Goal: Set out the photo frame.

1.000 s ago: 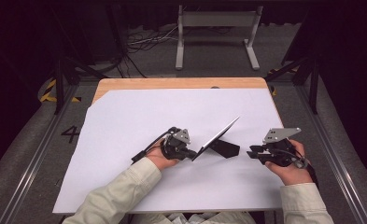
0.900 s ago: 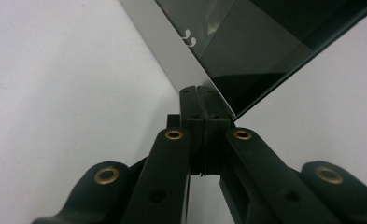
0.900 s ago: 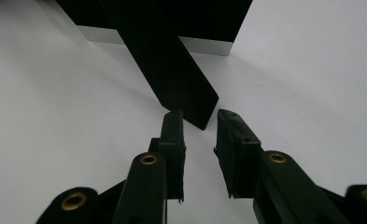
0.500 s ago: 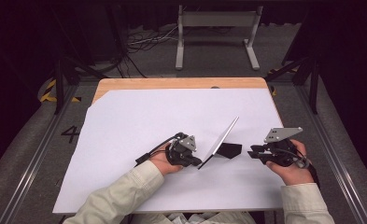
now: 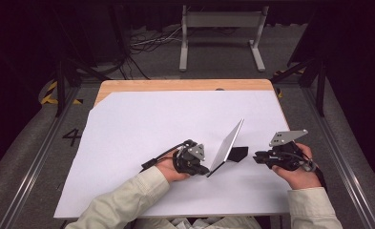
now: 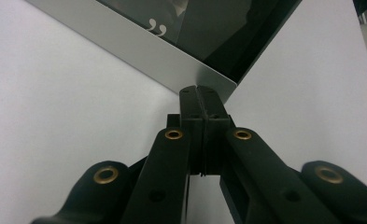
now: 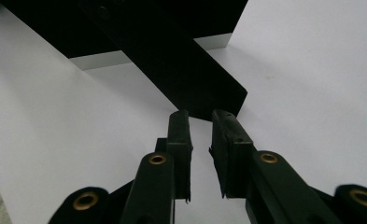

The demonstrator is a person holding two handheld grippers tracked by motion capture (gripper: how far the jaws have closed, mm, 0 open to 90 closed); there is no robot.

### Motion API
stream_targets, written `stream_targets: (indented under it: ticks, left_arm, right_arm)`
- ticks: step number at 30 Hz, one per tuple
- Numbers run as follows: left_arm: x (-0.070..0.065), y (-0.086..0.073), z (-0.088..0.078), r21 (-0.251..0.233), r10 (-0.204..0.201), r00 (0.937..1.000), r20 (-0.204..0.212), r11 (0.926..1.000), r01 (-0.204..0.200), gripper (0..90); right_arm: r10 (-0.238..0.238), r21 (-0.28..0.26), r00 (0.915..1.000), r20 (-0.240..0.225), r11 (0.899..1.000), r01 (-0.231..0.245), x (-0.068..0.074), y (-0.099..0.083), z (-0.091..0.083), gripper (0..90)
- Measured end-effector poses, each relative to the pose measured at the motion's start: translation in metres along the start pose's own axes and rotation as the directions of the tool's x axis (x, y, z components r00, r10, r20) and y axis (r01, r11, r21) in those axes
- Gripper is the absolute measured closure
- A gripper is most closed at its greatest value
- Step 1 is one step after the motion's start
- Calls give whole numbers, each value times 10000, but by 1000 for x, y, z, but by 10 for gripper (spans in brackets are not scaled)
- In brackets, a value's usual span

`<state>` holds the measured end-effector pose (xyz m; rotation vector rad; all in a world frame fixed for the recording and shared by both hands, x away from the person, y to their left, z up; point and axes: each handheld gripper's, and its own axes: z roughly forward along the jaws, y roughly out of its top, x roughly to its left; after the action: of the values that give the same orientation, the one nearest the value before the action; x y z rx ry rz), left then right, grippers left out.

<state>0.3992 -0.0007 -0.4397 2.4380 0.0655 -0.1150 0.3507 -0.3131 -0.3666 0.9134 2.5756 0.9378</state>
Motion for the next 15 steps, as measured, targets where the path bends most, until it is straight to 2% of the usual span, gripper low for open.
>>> stream_targets:
  ticks: [13,15]
  left_arm:
    - [-17,14,14,220,676,9962,549,9974,-689,900]
    - [-19,16,16,116,633,9964,558,9979,-640,900]
  right_arm:
    - [181,51,9998,79,9998,-182,-1,-5,-4,775]
    - [207,58,9997,107,9998,-207,-1,-5,-4,776]
